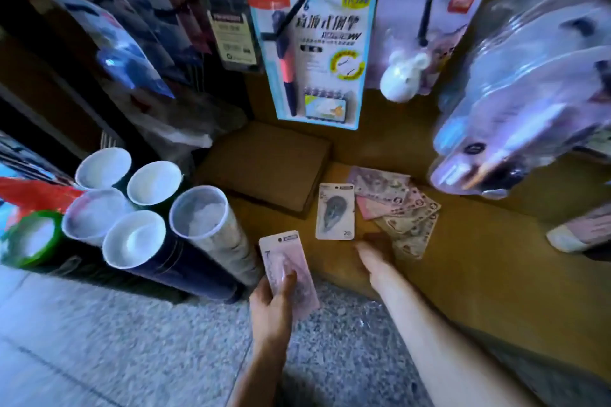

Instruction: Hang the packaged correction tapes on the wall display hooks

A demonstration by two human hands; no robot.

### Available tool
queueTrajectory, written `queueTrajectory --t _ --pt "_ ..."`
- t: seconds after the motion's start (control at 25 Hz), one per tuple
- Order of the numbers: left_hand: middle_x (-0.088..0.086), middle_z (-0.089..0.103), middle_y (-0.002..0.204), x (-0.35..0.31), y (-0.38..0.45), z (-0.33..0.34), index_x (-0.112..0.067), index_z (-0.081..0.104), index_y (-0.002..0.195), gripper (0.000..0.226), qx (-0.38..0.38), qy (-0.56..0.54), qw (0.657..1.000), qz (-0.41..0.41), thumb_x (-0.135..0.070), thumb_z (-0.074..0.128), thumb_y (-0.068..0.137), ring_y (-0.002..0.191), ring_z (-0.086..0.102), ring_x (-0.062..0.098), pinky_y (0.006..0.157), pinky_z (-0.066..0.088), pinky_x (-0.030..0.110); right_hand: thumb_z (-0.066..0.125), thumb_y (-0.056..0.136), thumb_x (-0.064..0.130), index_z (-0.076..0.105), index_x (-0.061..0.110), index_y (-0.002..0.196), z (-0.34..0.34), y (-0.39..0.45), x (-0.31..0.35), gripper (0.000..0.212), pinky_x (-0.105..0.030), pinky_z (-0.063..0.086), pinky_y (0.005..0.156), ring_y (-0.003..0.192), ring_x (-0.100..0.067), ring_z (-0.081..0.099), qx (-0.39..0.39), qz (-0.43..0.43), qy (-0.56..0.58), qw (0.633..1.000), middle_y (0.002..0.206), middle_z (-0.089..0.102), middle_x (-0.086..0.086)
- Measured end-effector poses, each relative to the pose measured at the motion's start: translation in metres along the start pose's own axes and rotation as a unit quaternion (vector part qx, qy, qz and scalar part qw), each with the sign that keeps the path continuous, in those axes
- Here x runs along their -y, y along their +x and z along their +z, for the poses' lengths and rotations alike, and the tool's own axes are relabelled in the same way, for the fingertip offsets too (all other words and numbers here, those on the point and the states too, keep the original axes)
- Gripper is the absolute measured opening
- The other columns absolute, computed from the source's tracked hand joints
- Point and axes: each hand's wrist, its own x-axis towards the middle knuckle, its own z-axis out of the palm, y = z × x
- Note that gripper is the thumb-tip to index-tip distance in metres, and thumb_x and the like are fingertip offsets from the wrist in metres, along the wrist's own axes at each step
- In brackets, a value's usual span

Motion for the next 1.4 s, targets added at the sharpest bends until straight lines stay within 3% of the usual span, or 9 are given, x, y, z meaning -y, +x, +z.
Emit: queueTrajectory --t 0.12,0.28,0.48,0.72,0.88,1.08,1.2,1.32,1.4 --pt "0.002 0.07 0.096 0.001 0.011 -0.005 -0.015 0.063 0.105 0.017 -0.016 -0.002 1.0 -0.001 -0.016 0.07 0.09 0.085 0.064 0.014 0.064 0.049 0.022 0.064 0.089 0.009 0.059 0.015 0.106 0.032 0.016 0.012 0.019 -0.031 0.047 0.058 0.077 -0.023 0.057 0.053 0.118 0.173 0.976 0.097 0.061 -0.008" --pt "-0.005 0.068 0.088 -0.001 0.011 -0.006 -0.015 0.064 0.102 0.011 0.007 0.006 1.0 0.003 -0.011 0.066 0.092 0.077 0.058 0.001 0.056 0.045 0.016 0.056 0.093 0.003 0.056 0.013 0.096 0.038 0.006 0.015 0.01 -0.029 0.047 0.056 0.065 -0.017 0.052 0.067 0.143 0.23 0.96 0.08 0.057 -0.006" --pt "-0.005 0.072 0.086 -0.015 -0.016 0.0 -0.01 0.071 0.105 0.017 0.035 -0.042 0.999 -0.004 -0.016 0.068 0.09 0.077 0.063 0.011 0.057 0.049 0.022 0.062 0.088 -0.001 0.07 0.01 0.105 -0.008 -0.057 -0.02 0.022 -0.029 0.055 0.064 0.074 -0.023 0.069 0.115 0.015 0.294 0.949 0.093 0.074 -0.012" --pt "0.016 0.067 0.125 -0.054 -0.065 -0.019 -0.006 0.06 0.132 0.075 0.225 -0.214 0.95 -0.025 -0.036 0.083 0.067 0.113 0.063 0.031 0.103 0.045 0.046 0.062 0.083 -0.012 0.067 0.003 0.094 -0.062 -0.159 -0.036 0.02 -0.028 0.052 0.056 0.06 -0.018 0.062 0.133 -0.094 0.288 0.944 0.08 0.07 -0.014" --pt "0.02 0.068 0.122 -0.095 -0.122 -0.028 -0.003 0.061 0.129 0.058 0.334 -0.199 0.921 0.0 -0.03 0.072 0.079 0.103 0.068 0.03 0.09 0.054 0.041 0.066 0.069 -0.002 0.069 0.004 0.094 -0.102 -0.239 -0.009 0.026 -0.027 0.052 0.051 0.059 -0.019 0.063 0.131 -0.193 0.289 0.929 0.081 0.071 -0.017" --pt "0.018 0.072 0.117 -0.164 -0.195 -0.015 -0.011 0.072 0.116 0.056 0.377 -0.136 0.908 0.118 -0.036 0.084 0.067 0.116 0.063 0.04 0.109 0.042 0.055 0.075 0.061 0.03 0.064 0.013 0.123 -0.159 -0.316 0.053 0.065 -0.04 0.053 0.079 0.104 -0.034 0.069 0.14 -0.298 0.316 0.89 0.112 0.073 -0.012" --pt "0.014 0.076 0.106 -0.208 -0.241 -0.009 -0.016 0.075 0.108 0.039 0.41 -0.114 0.881 0.206 -0.032 0.08 0.073 0.106 0.068 0.035 0.098 0.048 0.047 0.08 0.069 0.035 0.07 0.015 0.118 -0.194 -0.354 0.092 0.053 -0.058 0.049 0.094 0.104 -0.038 0.069 0.109 -0.34 0.344 0.869 0.112 0.073 -0.016" --pt "0.019 0.074 0.108 -0.25 -0.273 -0.006 -0.008 0.072 0.111 0.032 0.465 -0.137 0.847 0.217 -0.022 0.073 0.082 0.101 0.07 0.035 0.089 0.053 0.041 0.085 0.069 0.021 0.071 0.007 0.11 -0.229 -0.382 0.122 0.045 -0.04 0.061 0.064 0.081 -0.033 0.074 0.121 -0.367 0.346 0.855 0.099 0.075 -0.018" --pt "0.025 0.072 0.111 -0.276 -0.277 -0.002 -0.001 0.07 0.112 0.034 0.467 -0.174 0.841 0.211 -0.021 0.067 0.084 0.099 0.069 0.037 0.086 0.054 0.041 0.096 0.046 0.034 0.075 0.015 0.1 -0.244 -0.4 0.143 0.061 -0.03 0.051 0.041 0.066 -0.027 0.071 0.125 -0.388 0.335 0.85 0.09 0.075 -0.016"
